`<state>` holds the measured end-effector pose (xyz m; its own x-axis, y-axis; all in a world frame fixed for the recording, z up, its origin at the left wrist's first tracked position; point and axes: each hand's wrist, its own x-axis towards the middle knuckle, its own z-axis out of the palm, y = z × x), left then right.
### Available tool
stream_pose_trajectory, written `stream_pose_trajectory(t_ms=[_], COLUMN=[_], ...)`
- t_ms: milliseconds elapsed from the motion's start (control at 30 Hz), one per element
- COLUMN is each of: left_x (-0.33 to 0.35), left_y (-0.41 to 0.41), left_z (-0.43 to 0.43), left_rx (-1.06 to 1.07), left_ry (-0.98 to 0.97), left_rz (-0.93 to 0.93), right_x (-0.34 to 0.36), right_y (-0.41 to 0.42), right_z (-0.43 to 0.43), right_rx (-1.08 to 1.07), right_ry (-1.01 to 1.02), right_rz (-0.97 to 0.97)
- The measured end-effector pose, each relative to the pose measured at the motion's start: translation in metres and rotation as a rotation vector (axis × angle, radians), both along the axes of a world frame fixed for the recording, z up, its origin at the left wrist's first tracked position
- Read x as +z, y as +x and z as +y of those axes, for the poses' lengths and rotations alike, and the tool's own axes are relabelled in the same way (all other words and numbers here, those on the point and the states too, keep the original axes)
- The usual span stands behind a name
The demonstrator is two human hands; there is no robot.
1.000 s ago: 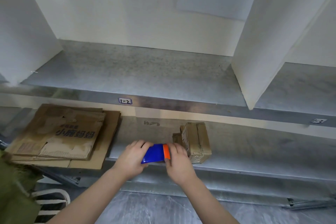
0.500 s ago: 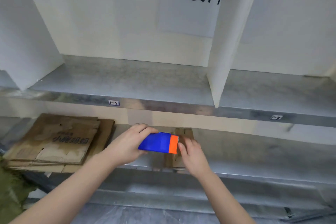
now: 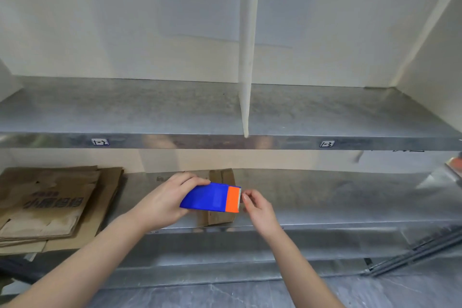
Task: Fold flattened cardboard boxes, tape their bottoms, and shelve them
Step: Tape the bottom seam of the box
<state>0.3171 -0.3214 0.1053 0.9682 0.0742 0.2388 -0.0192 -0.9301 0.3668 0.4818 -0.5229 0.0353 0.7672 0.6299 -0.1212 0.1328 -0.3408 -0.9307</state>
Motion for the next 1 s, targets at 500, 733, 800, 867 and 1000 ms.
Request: stream_pose_trajectory(t_ms=[500, 733, 800, 867, 1000], left_x=[-0.008, -0.028, -0.034, -0.037, -0.04], left_y=[-0.003, -0.039, -0.048, -0.057, -0.055], left_z=[0.004, 0.02, 0.027, 0.034, 0.036], left_rx=[0.051, 0.211, 0.234, 0.266, 0.307], left_ry=[-0.061, -0.171, -0.163, -0.156, -0.131], left_rz=[0.088, 0.174, 0.185, 0.203, 0.257], right_x=[-0.003, -0.011, -0.01, -0.008, -0.007], right_y=[0.008, 0.015, 0.023, 0.031, 0.035], right_z=[0.01, -0.001, -0.004, -0.006, 0.002], right_rx=[0.027, -0.035, -0.08, -0.065, 0.005], right_ry=[-0.076, -0.25, -0.333, -0.413, -0.498], right_rz=[-0.024, -0.099, -0.135, -0.17, -0.182])
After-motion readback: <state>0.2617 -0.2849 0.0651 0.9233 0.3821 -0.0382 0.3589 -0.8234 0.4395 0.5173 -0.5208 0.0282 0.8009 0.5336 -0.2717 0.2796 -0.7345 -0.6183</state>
